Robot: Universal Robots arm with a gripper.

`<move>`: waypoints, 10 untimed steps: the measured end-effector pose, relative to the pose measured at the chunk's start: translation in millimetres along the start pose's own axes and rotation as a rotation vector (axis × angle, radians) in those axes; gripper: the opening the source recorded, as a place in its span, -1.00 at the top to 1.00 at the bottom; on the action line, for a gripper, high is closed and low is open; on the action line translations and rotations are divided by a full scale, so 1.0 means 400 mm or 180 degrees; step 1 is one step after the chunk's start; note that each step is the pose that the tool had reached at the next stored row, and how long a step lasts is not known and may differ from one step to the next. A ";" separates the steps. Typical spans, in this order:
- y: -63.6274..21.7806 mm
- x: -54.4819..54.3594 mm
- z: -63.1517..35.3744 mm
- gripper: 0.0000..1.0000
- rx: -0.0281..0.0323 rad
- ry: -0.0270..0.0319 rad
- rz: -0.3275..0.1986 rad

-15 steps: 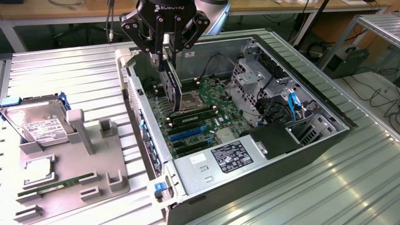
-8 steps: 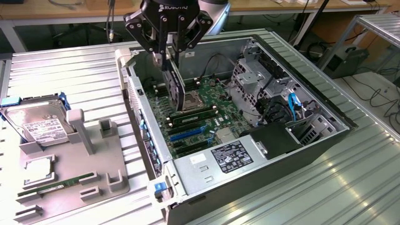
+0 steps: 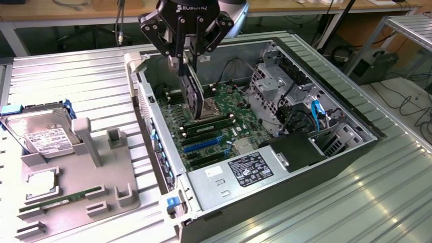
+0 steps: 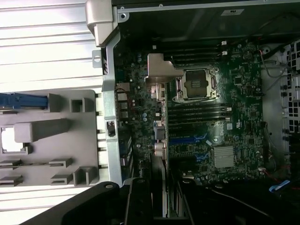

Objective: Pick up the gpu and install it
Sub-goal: 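Pick up the gpu and move the gpu toward the slot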

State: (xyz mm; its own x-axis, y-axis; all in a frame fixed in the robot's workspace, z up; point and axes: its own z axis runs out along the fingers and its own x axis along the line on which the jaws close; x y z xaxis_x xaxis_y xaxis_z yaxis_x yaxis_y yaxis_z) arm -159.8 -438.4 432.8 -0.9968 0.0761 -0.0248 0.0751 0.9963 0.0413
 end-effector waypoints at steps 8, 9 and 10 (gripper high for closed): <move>0.001 -0.018 0.000 0.47 0.0000 0.0000 0.0000; 0.002 -0.020 0.001 0.47 0.0001 0.0000 0.0000; 0.002 -0.023 0.001 0.47 0.0001 0.0000 0.0000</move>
State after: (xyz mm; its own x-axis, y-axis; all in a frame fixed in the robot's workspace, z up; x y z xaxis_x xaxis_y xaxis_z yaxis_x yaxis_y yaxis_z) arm -150.4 -438.4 432.8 -0.9968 0.0761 -0.0248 0.0751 0.9963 0.0410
